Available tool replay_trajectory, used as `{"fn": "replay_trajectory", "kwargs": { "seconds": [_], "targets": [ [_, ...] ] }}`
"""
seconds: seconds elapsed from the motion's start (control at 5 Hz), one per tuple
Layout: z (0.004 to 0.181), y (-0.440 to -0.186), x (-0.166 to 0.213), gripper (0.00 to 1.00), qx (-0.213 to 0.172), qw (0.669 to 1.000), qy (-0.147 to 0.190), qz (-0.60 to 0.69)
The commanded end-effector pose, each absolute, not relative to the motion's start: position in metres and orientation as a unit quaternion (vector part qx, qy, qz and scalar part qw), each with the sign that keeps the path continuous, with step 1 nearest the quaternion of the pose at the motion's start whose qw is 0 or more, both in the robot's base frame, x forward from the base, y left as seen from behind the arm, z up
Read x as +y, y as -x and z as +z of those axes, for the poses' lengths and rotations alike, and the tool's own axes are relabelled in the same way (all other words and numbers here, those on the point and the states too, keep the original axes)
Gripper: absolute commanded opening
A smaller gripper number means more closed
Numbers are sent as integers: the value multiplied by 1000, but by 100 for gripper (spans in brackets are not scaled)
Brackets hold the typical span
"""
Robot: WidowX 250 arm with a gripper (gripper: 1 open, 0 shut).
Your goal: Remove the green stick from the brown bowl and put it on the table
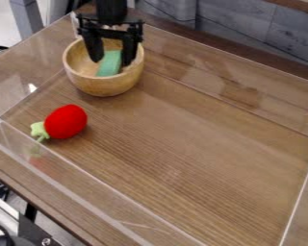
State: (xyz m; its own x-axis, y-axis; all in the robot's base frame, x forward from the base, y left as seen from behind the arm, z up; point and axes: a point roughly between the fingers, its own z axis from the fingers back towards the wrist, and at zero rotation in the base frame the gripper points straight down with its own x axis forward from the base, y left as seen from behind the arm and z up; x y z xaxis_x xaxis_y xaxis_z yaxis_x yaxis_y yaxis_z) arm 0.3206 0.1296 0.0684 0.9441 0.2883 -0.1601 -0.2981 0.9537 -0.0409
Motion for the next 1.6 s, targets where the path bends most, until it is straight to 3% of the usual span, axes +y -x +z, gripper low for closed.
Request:
{"fn": "replay_trajectory", "kwargs": {
  "seconds": [0.0, 0.2, 0.6, 1.0, 1.4],
  "targets": [
    [89, -335, 135, 100, 45, 981, 23, 185],
    [93, -339, 140, 100, 46, 973, 23, 224],
    [72, -350, 161, 100, 51, 977, 9, 208],
    [71, -343, 187, 100, 62, 984, 3, 167],
    [46, -342, 173, 100, 73, 984, 2, 163]
  ]
}}
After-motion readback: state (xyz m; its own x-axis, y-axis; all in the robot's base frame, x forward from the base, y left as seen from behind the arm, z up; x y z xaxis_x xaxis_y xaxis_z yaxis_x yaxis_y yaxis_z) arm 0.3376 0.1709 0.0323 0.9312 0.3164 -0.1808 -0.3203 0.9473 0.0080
